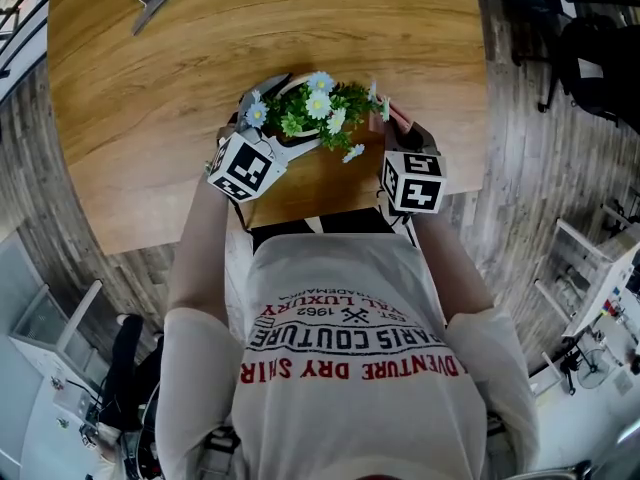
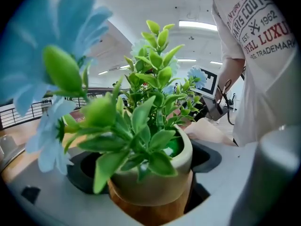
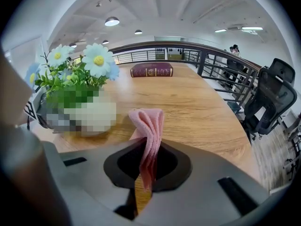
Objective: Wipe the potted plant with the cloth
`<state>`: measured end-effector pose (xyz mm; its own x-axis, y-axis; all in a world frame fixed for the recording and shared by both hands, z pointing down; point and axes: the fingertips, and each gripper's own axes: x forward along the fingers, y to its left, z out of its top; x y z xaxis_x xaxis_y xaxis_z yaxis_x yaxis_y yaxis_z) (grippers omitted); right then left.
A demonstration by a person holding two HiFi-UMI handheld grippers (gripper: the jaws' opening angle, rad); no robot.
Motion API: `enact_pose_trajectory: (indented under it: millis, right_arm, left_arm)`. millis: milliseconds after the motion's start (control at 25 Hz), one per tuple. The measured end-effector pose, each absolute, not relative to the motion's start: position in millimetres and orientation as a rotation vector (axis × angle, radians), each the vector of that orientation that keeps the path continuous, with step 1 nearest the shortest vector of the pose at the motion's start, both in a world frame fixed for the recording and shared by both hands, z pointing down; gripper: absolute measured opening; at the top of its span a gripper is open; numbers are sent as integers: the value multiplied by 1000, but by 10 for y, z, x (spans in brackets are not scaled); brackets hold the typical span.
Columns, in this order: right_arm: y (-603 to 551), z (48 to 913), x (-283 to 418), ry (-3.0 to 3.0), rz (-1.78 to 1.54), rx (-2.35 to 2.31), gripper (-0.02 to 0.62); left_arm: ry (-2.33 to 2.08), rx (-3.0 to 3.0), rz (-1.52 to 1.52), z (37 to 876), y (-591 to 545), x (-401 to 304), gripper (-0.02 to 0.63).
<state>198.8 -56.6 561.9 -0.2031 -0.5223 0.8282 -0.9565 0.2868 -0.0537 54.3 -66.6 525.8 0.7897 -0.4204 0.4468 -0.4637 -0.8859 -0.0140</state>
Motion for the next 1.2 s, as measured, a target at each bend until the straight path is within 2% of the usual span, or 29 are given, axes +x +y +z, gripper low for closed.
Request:
enact_pose_trajectory:
  millis: [200,600,880,1200]
  right_arm:
    - [-586,5612,2005,-1840,783,1332,37]
    - [-682,5477,1852,-1906,778,1322,37]
    - [-682,5117,1327,-2203,779,1155,37]
    - [-721,4688,713,-2474,611,913,37]
  left_arm:
    - [-788,2847,672,5241,-676,552,502]
    - [-890,2745,460,4817,-719,499,502]
    - [-897,2780,299,4179,-846,372,502]
    - [-802,2882,307,3845,-835,336,502]
